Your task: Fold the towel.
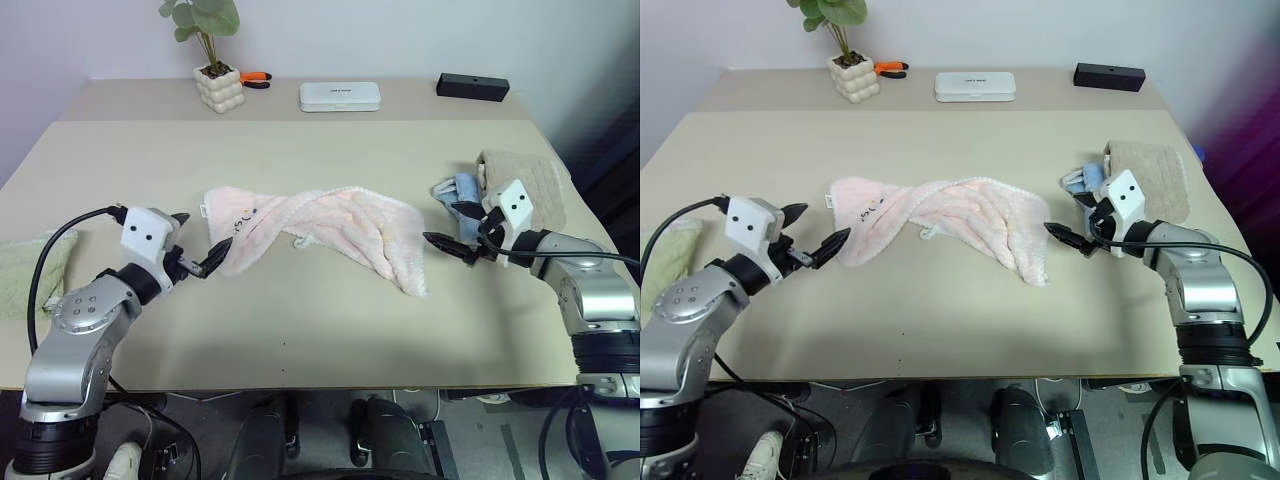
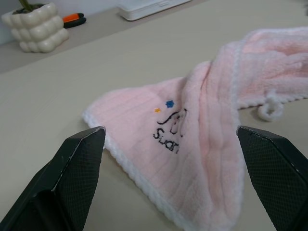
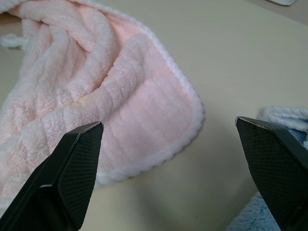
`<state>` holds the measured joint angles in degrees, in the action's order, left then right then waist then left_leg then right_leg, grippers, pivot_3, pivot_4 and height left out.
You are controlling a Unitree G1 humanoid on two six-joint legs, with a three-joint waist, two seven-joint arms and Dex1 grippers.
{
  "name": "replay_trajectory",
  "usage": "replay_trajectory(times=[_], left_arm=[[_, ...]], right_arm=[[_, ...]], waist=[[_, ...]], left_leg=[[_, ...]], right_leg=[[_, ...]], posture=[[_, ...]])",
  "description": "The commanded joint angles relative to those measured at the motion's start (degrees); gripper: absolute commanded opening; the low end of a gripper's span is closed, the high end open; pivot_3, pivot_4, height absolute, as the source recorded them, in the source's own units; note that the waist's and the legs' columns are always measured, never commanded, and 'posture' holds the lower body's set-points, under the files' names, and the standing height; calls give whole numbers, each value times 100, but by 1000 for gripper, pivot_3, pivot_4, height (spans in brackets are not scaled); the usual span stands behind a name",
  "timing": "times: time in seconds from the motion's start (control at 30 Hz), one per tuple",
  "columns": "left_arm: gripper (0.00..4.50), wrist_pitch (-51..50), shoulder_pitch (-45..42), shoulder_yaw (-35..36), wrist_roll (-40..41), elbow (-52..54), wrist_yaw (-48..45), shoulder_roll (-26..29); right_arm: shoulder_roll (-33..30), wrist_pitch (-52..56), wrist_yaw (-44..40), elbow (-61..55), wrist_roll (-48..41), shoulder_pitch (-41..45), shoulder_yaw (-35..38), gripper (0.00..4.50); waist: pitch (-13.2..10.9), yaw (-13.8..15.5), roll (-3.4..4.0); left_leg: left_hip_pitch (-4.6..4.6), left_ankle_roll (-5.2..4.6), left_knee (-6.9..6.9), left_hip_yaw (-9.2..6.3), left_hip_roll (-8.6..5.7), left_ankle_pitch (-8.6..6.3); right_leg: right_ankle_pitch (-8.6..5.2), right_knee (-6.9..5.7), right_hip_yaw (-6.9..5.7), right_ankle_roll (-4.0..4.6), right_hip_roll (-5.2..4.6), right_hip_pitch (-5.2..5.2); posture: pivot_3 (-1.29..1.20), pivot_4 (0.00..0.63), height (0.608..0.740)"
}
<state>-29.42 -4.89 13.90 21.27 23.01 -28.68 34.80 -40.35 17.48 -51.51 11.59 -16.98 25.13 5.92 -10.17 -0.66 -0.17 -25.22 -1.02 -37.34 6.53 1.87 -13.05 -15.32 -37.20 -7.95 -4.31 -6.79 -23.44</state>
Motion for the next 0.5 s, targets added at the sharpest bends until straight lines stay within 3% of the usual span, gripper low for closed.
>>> replay_trajectory(times=[0.03,0.5], left_arm=[[4460,148,-50,-53,-60,54,-31,-9],[4460,251,-204,-594,-122,71,-424,34]], right_arm=[[68,-210,-22,-72,23,88,-3,4500],[154,-89,297,-442,67,5,-6,4500]], waist=[[0,0,0],[0,5,0]], left_leg=[[0,0,0,1,0,0],[0,0,-1,0,0,0]], right_leg=[[0,0,0,0,0,0],[0,-1,0,0,0,0]], posture=[[0,150,740],[0,150,740]])
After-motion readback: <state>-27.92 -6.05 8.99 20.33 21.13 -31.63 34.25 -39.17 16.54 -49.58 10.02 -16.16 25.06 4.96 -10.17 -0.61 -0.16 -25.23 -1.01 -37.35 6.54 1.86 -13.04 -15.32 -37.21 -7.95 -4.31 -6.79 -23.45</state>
